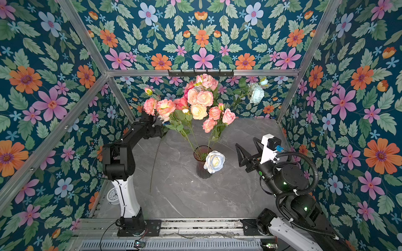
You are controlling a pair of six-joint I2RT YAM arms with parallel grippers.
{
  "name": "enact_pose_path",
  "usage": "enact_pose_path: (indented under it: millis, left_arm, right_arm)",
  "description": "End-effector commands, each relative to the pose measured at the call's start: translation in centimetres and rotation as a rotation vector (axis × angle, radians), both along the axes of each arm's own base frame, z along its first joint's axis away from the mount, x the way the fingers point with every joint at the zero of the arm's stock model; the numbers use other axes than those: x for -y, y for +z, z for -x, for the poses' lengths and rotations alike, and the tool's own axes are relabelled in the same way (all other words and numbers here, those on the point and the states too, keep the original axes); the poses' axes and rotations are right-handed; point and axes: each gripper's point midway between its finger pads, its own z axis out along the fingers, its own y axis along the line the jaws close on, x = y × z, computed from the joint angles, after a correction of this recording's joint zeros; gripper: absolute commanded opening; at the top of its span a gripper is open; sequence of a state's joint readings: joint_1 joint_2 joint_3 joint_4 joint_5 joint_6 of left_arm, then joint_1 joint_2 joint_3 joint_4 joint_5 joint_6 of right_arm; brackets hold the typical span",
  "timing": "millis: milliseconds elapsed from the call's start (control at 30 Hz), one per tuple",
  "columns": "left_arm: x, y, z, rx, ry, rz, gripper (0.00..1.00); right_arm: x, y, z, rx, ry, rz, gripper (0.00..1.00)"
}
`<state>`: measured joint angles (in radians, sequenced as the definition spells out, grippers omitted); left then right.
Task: Arrange flowers in a vase
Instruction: Place the flower at the top-left of the table, then pick up the flower from the top-left of the table.
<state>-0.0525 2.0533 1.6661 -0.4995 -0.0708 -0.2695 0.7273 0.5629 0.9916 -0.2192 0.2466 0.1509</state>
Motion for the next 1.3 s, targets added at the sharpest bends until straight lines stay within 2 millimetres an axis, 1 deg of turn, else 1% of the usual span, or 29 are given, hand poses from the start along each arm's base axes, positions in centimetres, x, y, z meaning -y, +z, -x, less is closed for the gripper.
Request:
enact_pose_path:
  millis: [0,67,167,233,267,300,333,433,467,533,567,633,700,767,800,933,1033,1067,1200,1267]
  left_arm:
    - [0.4,-0.8,2.3,-0.048,0.003,0.01,0.74]
    - [1.5,-2.2,4.1,-0.088,-0.039,0.007,0.77]
    - [2.9,-4.6,6.5,-0.16,-0.104,-0.047,0.78]
    - [3.4,-6.0,7.3,-0.19,-0.128,-0.066,0.77]
    - [3.5,-6.4,7.3,-0.192,-0.138,-0.083,0.76]
    - [3.6,-6.7,7.3,-0.201,-0.143,-0.09,0.74]
    - [3.6,-7.0,7.2,-0.216,-0.148,-0.103,0.7]
    - [2.5,-7.6,7.3,-0.263,-0.126,-0.215,0.6]
    - [2.0,-7.5,7.4,-0.267,-0.112,-0.263,0.59]
    - [1.7,-7.5,7.3,-0.26,-0.113,-0.314,0.6]
    - [1.7,-7.9,7.3,-0.266,-0.114,-0.327,0.58]
    - [1.2,-8.6,7.8,-0.301,-0.108,-0.364,0.46]
    - [0.8,-9.2,8.1,-0.32,-0.101,-0.388,0.37]
    - [0.4,-9.3,8.3,-0.331,-0.09,-0.409,0.26]
    - [0.4,-9.2,8.3,-0.331,-0.089,-0.411,0.24]
    - [-0.3,-9.3,8.8,-0.34,-0.061,-0.419,0.13]
    - [-0.6,-9.2,9.0,-0.32,-0.035,-0.383,0.05]
    - [-0.6,-9.0,9.0,-0.31,-0.028,-0.378,0.01]
    - [-0.7,-7.6,8.8,-0.254,0.013,-0.362,0.0]
    - [-0.5,-6.2,8.6,-0.196,0.049,-0.322,0.0]
  right_arm:
    - [0.2,0.4,0.1,0.013,-0.003,-0.015,0.84]
    - [0.1,0.5,0.2,0.015,0.002,-0.015,0.84]
    - [0.2,0.6,0.4,0.017,0.003,-0.019,0.84]
    - [0.4,0.7,0.6,0.021,0.005,-0.022,0.84]
    - [0.6,0.9,0.7,0.025,0.005,-0.027,0.84]
    - [0.7,1.0,0.9,0.031,0.006,-0.031,0.84]
    - [0.8,1.1,1.0,0.033,0.006,-0.032,0.84]
    - [1.2,1.3,1.5,0.041,0.008,-0.041,0.84]
    - [1.2,1.3,1.6,0.041,0.009,-0.041,0.84]
    - [1.4,1.4,1.7,0.044,0.009,-0.046,0.84]
    - [1.4,1.5,1.8,0.047,0.008,-0.05,0.84]
    - [1.5,1.5,1.9,0.05,0.01,-0.053,0.84]
    - [1.5,1.6,2.0,0.054,0.013,-0.057,0.84]
    - [1.6,1.7,2.1,0.057,0.011,-0.059,0.84]
    - [1.6,1.8,2.2,0.059,0.014,-0.062,0.84]
    - [1.6,1.9,2.3,0.064,0.024,-0.068,0.84]
    - [1.6,2.0,2.4,0.066,0.026,-0.07,0.83]
    - [1.7,2.0,2.5,0.069,0.026,-0.072,0.83]
    - [1.9,2.2,2.7,0.074,0.025,-0.078,0.83]
    - [1.9,2.2,2.8,0.076,0.028,-0.08,0.83]
